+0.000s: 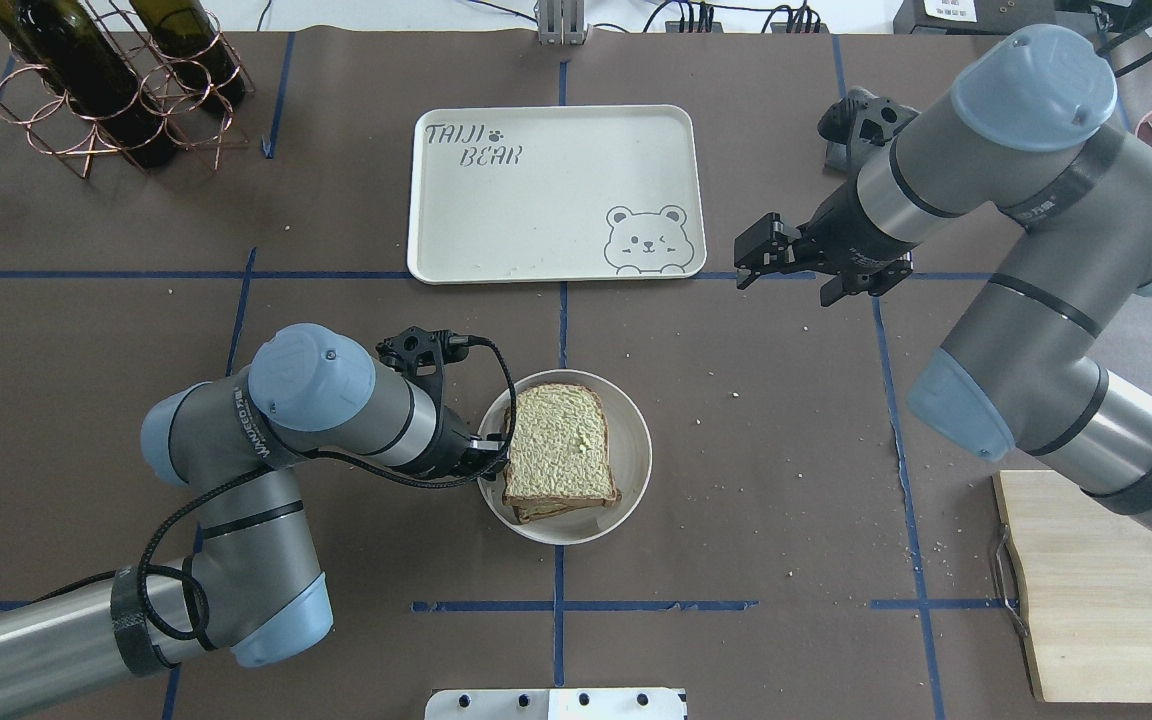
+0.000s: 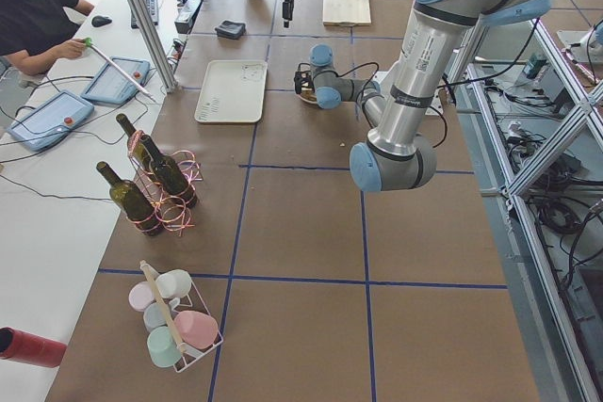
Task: Make sandwich and place on tray
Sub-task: 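Grasp the plate rim with the left gripper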
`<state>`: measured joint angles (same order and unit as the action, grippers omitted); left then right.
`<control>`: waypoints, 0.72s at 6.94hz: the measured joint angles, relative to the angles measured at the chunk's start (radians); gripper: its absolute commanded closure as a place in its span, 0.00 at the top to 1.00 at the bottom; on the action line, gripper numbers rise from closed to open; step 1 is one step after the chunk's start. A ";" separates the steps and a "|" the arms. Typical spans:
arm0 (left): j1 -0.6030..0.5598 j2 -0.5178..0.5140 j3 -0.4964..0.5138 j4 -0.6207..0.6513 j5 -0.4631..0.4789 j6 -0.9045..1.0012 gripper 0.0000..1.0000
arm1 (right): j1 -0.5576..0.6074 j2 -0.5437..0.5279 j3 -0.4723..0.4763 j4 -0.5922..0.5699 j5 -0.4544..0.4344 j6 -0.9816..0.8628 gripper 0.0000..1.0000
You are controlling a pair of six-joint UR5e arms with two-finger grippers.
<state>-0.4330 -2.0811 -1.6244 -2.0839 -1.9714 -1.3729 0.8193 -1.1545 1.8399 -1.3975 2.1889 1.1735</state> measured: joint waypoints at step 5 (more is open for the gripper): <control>-0.032 0.005 -0.014 -0.182 -0.010 -0.214 0.00 | 0.030 -0.056 0.037 0.001 0.001 -0.031 1.00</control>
<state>-0.4647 -2.0761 -1.6387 -2.2662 -1.9819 -1.5869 0.8488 -1.2104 1.8765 -1.3968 2.1900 1.1429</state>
